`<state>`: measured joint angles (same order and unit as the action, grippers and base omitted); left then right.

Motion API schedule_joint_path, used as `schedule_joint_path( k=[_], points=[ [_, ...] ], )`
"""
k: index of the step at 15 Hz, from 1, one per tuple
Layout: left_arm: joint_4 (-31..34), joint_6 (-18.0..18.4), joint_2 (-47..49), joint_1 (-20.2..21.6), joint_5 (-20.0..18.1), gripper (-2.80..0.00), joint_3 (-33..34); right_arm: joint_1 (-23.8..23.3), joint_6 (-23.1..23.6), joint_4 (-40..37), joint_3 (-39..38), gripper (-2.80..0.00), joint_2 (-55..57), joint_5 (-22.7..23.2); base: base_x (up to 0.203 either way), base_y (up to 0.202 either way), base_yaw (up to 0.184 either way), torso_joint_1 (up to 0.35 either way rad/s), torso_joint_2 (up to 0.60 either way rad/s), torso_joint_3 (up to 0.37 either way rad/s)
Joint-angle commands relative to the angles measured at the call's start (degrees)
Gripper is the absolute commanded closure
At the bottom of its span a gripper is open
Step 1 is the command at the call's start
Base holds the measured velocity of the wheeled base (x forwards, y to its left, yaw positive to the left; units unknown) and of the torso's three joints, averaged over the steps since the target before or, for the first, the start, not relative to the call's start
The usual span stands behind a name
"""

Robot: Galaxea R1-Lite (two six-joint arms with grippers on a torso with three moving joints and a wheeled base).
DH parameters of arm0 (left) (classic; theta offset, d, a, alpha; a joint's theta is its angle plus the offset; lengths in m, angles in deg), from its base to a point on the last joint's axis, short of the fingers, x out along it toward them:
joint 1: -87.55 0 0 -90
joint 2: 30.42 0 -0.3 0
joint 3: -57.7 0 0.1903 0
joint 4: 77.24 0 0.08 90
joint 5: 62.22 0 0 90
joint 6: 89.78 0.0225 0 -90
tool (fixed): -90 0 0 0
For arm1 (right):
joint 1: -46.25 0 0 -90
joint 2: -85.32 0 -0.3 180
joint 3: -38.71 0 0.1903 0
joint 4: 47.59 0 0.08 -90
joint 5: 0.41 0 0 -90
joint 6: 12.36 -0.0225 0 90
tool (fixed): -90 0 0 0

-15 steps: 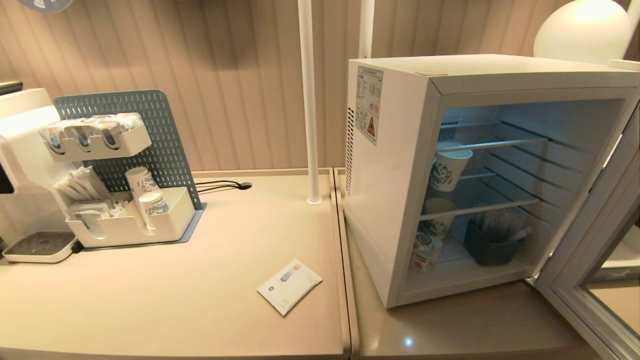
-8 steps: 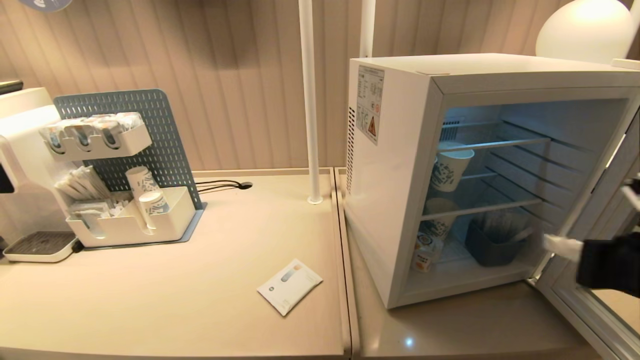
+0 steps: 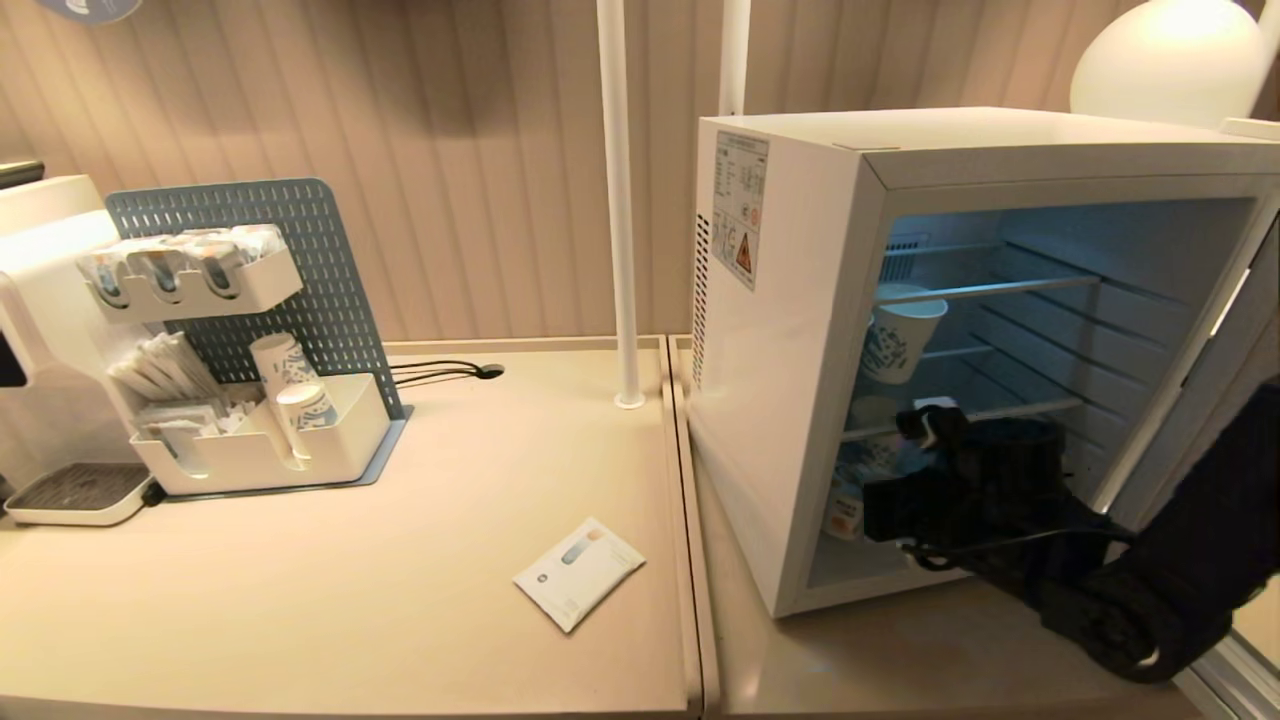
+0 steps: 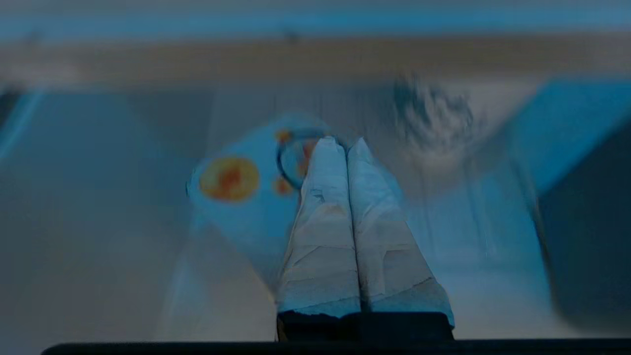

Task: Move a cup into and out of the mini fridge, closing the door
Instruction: Take the yoghurt out of the freezer

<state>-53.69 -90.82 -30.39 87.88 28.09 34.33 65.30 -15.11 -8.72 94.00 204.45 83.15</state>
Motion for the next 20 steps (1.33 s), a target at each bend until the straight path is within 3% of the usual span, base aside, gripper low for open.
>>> schedule_joint_path(
  k=[1, 20],
  points=[
    [-0.01, 0.07, -0.02, 0.02, 0.05, 0.0, 0.09, 1.07, -0.03, 4.64, -0.99, 0.0, 5.68, -1.45, 0.0, 0.0, 0.0, 0.0, 0.0, 0.0],
    [-0.01, -0.02, -0.02, 0.02, 0.05, 0.0, 0.09, 1.34, 0.46, 7.32, -10.48, 0.0, -8.41, -1.56, 0.0, 0.0, 0.0, 0.0, 0.0, 0.0]
  ],
)
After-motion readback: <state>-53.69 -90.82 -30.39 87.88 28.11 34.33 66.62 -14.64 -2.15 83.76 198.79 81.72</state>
